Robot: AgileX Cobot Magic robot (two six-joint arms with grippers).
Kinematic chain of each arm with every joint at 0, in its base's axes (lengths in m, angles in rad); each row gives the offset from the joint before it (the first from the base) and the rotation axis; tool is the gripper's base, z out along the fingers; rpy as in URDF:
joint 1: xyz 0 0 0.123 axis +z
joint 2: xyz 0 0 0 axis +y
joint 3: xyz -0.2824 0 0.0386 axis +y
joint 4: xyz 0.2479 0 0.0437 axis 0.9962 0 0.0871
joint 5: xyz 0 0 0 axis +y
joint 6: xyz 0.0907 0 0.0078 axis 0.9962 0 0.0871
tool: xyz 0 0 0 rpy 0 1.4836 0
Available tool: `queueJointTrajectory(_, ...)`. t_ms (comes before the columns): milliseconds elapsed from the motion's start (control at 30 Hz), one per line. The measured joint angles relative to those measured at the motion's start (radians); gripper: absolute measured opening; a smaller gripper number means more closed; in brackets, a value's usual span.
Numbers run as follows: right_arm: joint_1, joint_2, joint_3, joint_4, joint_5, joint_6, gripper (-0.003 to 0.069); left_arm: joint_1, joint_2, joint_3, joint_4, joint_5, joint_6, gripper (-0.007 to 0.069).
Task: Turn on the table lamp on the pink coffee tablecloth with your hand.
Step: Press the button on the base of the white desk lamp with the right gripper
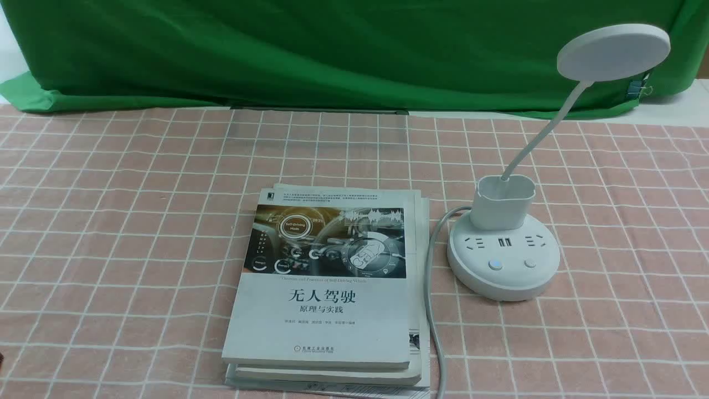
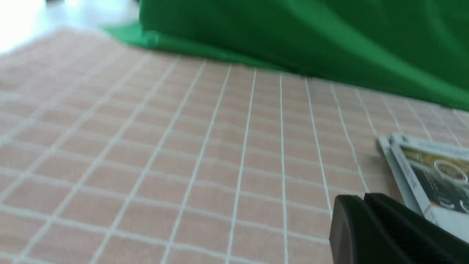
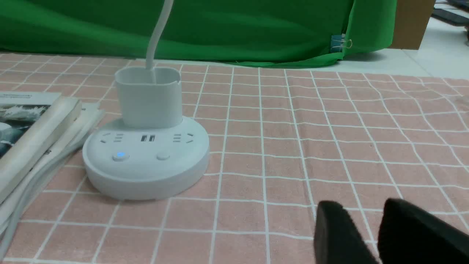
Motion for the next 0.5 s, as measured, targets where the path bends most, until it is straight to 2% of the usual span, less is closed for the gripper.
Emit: queueJointTrajectory(500, 0.0, 0.0, 0.0, 0.0, 0.0, 0.0, 0.0239, 0.0, 0.0, 0.0, -0.02, 0.009, -0.001, 0.0019)
